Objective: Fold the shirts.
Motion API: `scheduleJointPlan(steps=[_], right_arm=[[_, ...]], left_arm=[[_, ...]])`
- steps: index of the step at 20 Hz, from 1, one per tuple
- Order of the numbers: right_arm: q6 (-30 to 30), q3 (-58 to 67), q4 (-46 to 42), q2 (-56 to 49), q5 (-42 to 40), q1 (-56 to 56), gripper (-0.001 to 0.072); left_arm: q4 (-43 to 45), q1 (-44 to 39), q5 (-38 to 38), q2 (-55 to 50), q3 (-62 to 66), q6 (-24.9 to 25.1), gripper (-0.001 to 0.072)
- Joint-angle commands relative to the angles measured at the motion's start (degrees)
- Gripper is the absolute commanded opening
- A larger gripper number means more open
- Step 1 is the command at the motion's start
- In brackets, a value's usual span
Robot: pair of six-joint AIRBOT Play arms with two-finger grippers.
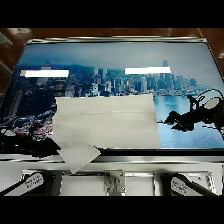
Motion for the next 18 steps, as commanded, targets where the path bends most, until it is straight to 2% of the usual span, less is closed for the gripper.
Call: scheduleJointPlan(steps=[1, 5, 10, 12, 13, 14, 15, 17, 18], right_arm=[[0.6, 0.0, 0.0, 0.0, 0.4, 0.0, 0.0592], [1.1, 0.0, -0.2, 0.0, 0.3, 0.0, 0.0592], [1.7, 0.0, -0.2, 0.0, 0.3, 0.0, 0.0592], [1.8, 0.0, -0.2, 0.0, 0.4, 0.0, 0.0592], [1.8, 0.0, -0.2, 0.0, 0.4, 0.0, 0.0592], [1.8, 0.0, -0.3, 0.0, 0.4, 0.0, 0.0592], [2.2, 0.0, -0.6, 0.0, 0.4, 0.0, 0.0592], [2.8, -0.2, -2.3, 0.0, 1.3, 0.0, 0.0593], [2.6, -0.8, -3.1, 0.0, 2.4, -0.1, 0.0593]], left_arm=[[-2.7, 0.0, 2.1, -1.9, 0.0, 1.6, 0.0454], [-3.6, -0.5, 3.3, -2.1, 0.0, 1.6, 0.0453], [-6.3, -6.3, 5.9, -3.0, 0.0, 1.4, 0.0430], [-6.5, -8.5, 6.1, -4.2, 0.0, 1.4, 0.0313], [-6.7, -9.1, 6.1, -4.7, 0.0, 1.4, 0.0285], [-6.7, -9.3, 5.9, -4.7, 0.0, 1.4, 0.0185], [-6.7, -9.2, 5.6, -4.7, 0.0, 1.4, 0.0166], [-6.7, -9.1, 4.0, -4.7, 0.0, 2.4, 0.0075], [-6.7, -9.1, 3.1, -4.7, 0.0, 2.7, 0.0053]])
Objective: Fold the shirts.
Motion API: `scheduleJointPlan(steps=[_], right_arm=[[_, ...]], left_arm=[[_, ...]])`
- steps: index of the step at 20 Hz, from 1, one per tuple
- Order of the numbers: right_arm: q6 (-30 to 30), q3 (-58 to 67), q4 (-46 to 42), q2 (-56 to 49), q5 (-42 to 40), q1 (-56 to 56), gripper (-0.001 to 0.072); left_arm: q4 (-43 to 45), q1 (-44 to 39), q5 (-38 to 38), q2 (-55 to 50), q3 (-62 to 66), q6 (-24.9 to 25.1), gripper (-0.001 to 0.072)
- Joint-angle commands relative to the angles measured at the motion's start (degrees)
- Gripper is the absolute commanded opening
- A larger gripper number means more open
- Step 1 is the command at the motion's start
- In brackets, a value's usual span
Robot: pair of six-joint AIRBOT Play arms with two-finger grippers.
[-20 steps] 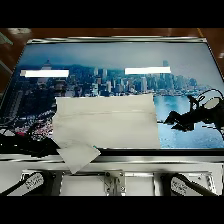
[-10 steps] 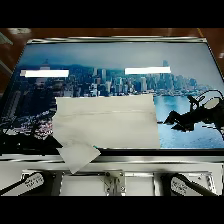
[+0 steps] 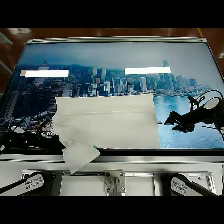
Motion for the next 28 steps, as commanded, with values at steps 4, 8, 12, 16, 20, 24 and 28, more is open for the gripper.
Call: scheduleJointPlan(steps=[4, 8, 12, 16, 20, 24, 28], right_arm=[[-7.4, -8.2, 1.9, 0.0, 8.3, -3.3, 0.0594], [-7.3, -14.8, 3.3, 0.0, 4.7, -4.1, 0.0594], [-4.2, -16.2, 2.7, 0.0, -0.9, -1.7, 0.0593], [-1.3, -16.2, 2.3, 0.0, -4.4, 1.7, 0.0592], [0.6, -16.2, 2.6, -1.9, -4.7, 5.0, 0.0592], [0.4, -16.2, 2.8, -4.3, -4.2, 9.3, 0.0385], [-1.5, -14.7, 2.5, 0.3, -3.2, 9.7, 0.0060]], left_arm=[[-0.4, -0.5, -4.8, 0.0, 0.1, 1.1, 0.0039], [-0.4, -0.5, -5.3, 0.0, 0.1, 1.0, 0.0039], [-0.4, -0.5, -6.0, 0.0, 0.1, 1.2, 0.0039], [-0.4, -0.5, -6.0, 0.0, 0.1, 1.2, 0.0039], [-0.4, -0.5, -5.9, 0.0, 0.1, 1.8, 0.0039], [-0.4, -0.5, -6.0, 0.0, 0.1, 2.4, 0.0039], [-0.4, -0.5, -6.1, 0.7, 4.2, 3.2, 0.0038]])
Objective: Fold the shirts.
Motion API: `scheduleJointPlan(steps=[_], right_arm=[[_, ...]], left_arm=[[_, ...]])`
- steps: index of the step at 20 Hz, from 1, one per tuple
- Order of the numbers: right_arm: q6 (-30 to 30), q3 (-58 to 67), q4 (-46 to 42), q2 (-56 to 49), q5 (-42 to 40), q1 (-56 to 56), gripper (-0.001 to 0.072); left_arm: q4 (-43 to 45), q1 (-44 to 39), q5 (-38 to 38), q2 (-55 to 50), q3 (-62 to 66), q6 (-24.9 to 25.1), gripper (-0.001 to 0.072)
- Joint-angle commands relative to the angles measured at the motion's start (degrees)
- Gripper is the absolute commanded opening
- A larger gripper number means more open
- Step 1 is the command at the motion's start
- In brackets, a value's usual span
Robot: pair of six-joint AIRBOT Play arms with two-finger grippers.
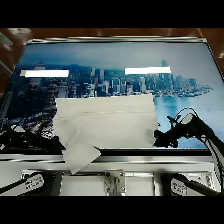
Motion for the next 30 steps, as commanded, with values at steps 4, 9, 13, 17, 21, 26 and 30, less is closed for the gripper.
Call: scheduleJointPlan(steps=[4, 9, 13, 17, 21, 26, 30], right_arm=[[-1.8, 6.7, 2.1, 8.2, 1.1, 0.9, 0.0059], [-2.4, 10.8, 9.2, 8.2, -5.6, 0.9, 0.0059], [-4.1, 16.6, 10.8, 2.9, -7.5, 0.9, 0.0059], [-4.9, 25.0, 10.6, -6.0, -7.9, 2.6, 0.0058], [-4.7, 35.6, 5.8, -14.5, -12.0, 8.1, 0.0059], [-0.8, 43.3, 1.1, -20.8, -14.5, 8.3, 0.0059], [-0.2, 43.9, 1.8, -22.9, -18.4, 8.4, 0.0059]], left_arm=[[0.0, 0.0, -3.0, 3.7, 12.3, -0.1, 0.0038], [-7.9, 0.0, -3.6, 3.7, 21.4, -1.7, 0.0038], [-8.2, 0.0, -3.6, 2.6, 26.8, -1.9, 0.0037], [-8.2, 0.0, -4.1, -1.8, 31.5, -3.2, 0.0037], [-8.2, -0.2, -4.6, -8.1, 37.3, -4.3, 0.0037], [-8.1, -1.1, -10.4, -18.4, 47.5, -4.9, 0.0037], [-8.2, -3.0, -11.8, -26.8, 55.8, -5.8, 0.0038]])
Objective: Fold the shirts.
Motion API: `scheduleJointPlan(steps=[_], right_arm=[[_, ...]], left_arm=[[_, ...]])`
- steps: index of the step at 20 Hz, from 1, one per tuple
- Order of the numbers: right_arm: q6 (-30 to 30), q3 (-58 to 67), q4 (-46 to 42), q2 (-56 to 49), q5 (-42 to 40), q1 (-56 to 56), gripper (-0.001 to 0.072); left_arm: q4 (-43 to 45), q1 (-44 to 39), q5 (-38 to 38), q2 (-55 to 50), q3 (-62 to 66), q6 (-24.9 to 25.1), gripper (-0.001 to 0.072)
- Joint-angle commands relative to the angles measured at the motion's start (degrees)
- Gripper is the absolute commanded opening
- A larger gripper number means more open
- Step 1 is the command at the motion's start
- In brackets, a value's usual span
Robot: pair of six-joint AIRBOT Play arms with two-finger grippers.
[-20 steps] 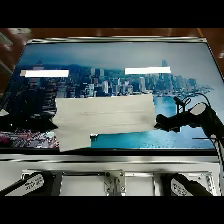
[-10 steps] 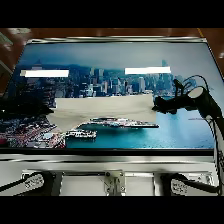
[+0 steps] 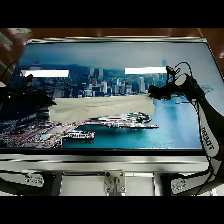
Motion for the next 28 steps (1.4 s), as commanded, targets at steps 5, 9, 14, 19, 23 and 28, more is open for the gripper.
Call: scheduleJointPlan(steps=[5, 9, 14, 19, 23, 28], right_arm=[[0.9, 1.4, 3.3, -2.9, -8.9, 0.2, 0.0059], [0.9, 1.4, 4.7, -4.5, -7.5, 0.2, 0.0059], [0.8, 1.4, 1.4, -4.9, -3.4, 0.2, 0.0060], [0.8, 1.4, 1.2, -4.9, 0.5, 0.2, 0.0316], [-0.5, 1.4, -1.7, -2.4, 0.8, -1.4, 0.0632], [5.4, 1.4, 2.8, -4.0, 4.9, -7.1, 0.0637]], left_arm=[[0.0, -1.0, 0.0, -12.4, 14.1, -1.1, 0.0038], [0.0, -1.4, 2.9, -15.1, 14.8, -1.1, 0.0037], [0.0, -2.2, 2.3, -17.5, 14.8, -1.1, 0.0052], [0.0, -2.1, -0.3, -17.3, 14.8, -1.1, 0.0418], [0.0, -1.3, -7.4, -17.3, 17.8, -1.1, 0.0419], [-3.0, -0.7, -9.8, -17.1, 23.0, -4.7, 0.0417]])
